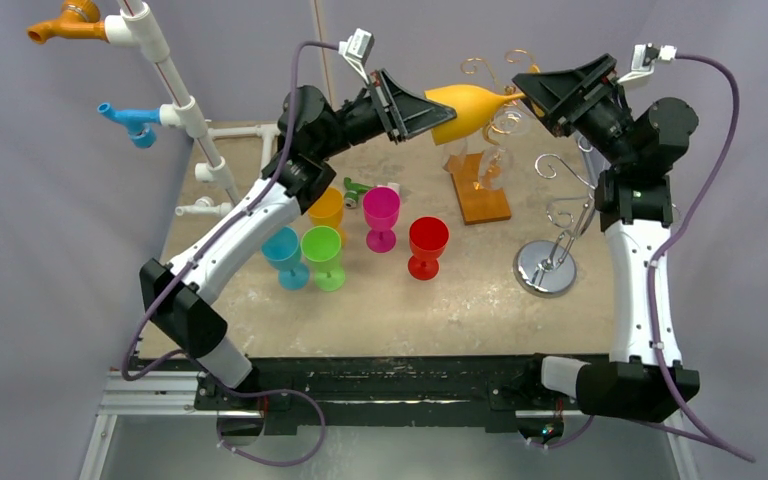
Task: Take the wine glass off the wine glass rack
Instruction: Place the wine glass at the center of the board.
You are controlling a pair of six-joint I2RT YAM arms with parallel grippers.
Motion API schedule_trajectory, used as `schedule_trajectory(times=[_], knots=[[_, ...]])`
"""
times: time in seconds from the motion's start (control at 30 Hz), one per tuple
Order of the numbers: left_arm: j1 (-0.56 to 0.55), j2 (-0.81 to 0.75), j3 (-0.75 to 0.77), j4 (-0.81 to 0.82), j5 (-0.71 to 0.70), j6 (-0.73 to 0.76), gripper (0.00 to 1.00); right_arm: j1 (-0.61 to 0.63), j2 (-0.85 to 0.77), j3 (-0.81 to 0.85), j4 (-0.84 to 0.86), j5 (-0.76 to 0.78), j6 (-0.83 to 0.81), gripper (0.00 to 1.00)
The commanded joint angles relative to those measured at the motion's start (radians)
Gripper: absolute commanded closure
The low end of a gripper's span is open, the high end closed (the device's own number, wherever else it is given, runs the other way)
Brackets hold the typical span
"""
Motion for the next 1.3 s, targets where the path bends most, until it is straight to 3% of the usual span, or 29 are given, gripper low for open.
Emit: schedule_trajectory(times=[0.0, 0.4, 0.53, 0.7, 1.0, 1.27], knots=[[-0.032, -0.098, 0.046, -0.271, -0.122, 0.218, 1.0, 0.006, -0.072, 0.089, -0.305, 0.064, -0.223, 0.01], [-0.118, -0.274, 0.085, -0.904, -0.34, 0.582, 1.0, 0.006, -0.149, 0.088, -0.618, 0.306, -0.48, 0.01], [-0.141, -0.273, 0.138, -1.184, -0.369, 0.675, 1.0, 0.01, -0.164, 0.105, -0.67, 0.349, -0.528, 0.01], [-0.211, -0.281, 0.146, -1.419, -0.458, 0.754, 1.0, 0.079, -0.16, 0.126, -0.702, 0.396, -0.554, 0.01], [-0.401, -0.241, 0.008, -1.566, -0.682, 0.773, 1.0, 0.299, -0.118, 0.146, -0.719, 0.561, -0.596, 0.01], [-0.415, -0.16, -0.068, -1.557, -0.824, 0.828, 1.0, 0.372, -0.168, 0.073, -0.682, 0.632, -0.598, 0.01]])
